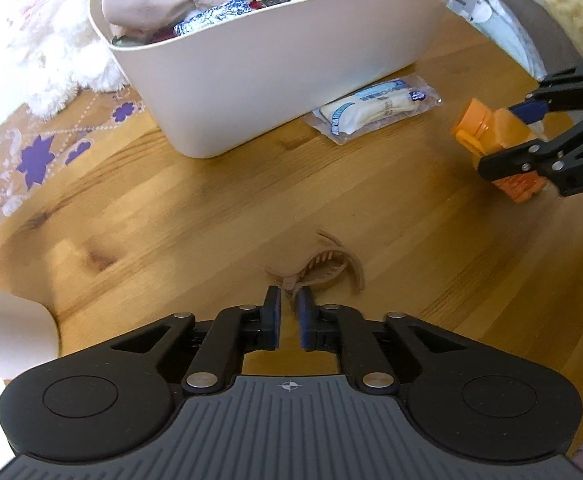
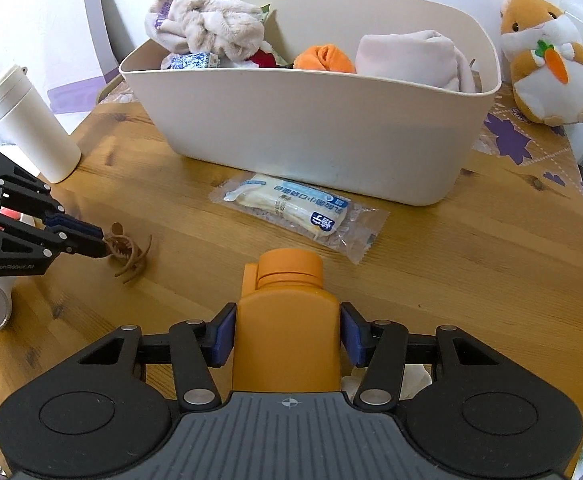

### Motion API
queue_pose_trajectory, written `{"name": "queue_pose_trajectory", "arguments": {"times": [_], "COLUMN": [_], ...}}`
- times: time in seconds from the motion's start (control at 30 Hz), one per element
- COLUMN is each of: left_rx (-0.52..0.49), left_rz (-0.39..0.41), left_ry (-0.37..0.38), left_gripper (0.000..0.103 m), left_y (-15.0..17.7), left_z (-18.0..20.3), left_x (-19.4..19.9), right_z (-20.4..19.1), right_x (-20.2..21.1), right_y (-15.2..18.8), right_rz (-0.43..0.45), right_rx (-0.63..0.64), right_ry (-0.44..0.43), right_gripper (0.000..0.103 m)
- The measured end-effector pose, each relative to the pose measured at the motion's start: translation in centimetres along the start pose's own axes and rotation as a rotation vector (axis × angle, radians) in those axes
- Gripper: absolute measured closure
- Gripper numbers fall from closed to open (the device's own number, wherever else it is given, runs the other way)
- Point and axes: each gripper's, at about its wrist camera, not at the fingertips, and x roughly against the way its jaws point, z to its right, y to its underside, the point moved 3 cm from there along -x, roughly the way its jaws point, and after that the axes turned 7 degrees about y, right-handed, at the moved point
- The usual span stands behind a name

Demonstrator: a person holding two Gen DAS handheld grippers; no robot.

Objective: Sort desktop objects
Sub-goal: 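Grasp the brown claw clip with the left tool while the right tool grasps the orange bottle, then carry the claw clip and orange bottle up over the basket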

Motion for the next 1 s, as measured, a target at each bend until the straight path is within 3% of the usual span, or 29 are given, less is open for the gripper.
{"name": "queue_pose_trajectory", "arguments": {"times": [0.07,0.27,0.33,0.4,0.47,0.53,0.73,0.87,1.0], "left_rx": [-0.031,-0.141,-0.210,-0.253,-0.228,-0.235,-0.174,-0.139,-0.175], "left_rz": [-0.001,0.006,0.010,-0.014,-0.011,-0.014,-0.013,0.043,0.108], "left_ry": [-0.033,-0.050,-0.049,-0.036,0.004,0.009,0.019,0.035,0.046], "left_gripper": [0.046,0.040,0.042,0.058,0.076,0.085,0.085,0.086,0.086], "left_y": [0.0,-0.7,-0.9,-0.9,-1.3,-1.5,-2.0,-2.5,-2.9], "left_z": [0.1,0.9,1.3,1.5,1.2,1.0,0.0,0.0,0.8], "left_x": [-0.1,-0.8,-1.4,-2.2,-2.2,-2.2,-1.9,-0.4,2.0], "right_z": [0.1,0.1,0.0,0.0,-0.1,-0.1,0.4,0.7,1.2], "right_x": [0.0,0.1,0.2,0.2,0.3,0.4,1.2,2.3,3.7], "right_y": [0.1,0.4,0.4,0.4,0.4,0.3,0.0,-0.7,-1.6], "right_rz": [-0.004,-0.007,-0.005,-0.002,0.003,0.008,0.031,0.060,0.101], "right_rx": [-0.003,-0.016,-0.020,-0.025,-0.027,-0.027,-0.048,-0.062,-0.066], "right_ry": [0.000,0.005,0.005,0.005,0.002,0.001,0.002,-0.003,-0.022], "right_gripper": [0.052,0.052,0.052,0.052,0.052,0.052,0.052,0.052,0.052]}}
